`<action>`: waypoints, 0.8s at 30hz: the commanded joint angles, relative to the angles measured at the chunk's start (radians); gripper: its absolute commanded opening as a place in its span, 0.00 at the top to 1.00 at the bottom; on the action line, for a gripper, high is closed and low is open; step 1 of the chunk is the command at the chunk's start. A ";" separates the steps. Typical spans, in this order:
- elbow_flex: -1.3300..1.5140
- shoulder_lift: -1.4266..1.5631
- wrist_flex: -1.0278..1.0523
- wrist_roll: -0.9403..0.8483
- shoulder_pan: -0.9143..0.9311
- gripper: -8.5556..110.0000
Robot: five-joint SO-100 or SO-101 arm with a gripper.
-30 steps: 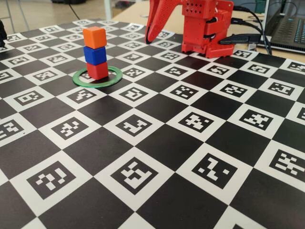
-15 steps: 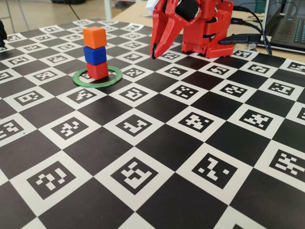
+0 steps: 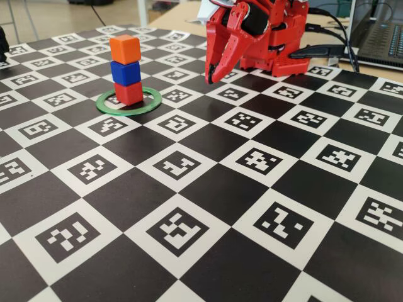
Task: Grab the red cube then put it in the green circle then put the blue cube on top and finally the orange cube on top
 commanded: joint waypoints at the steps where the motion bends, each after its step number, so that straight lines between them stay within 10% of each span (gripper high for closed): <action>1: 0.040 0.051 0.072 -0.057 -0.014 0.98; 24: 0.040 0.063 0.206 -0.140 -0.014 0.98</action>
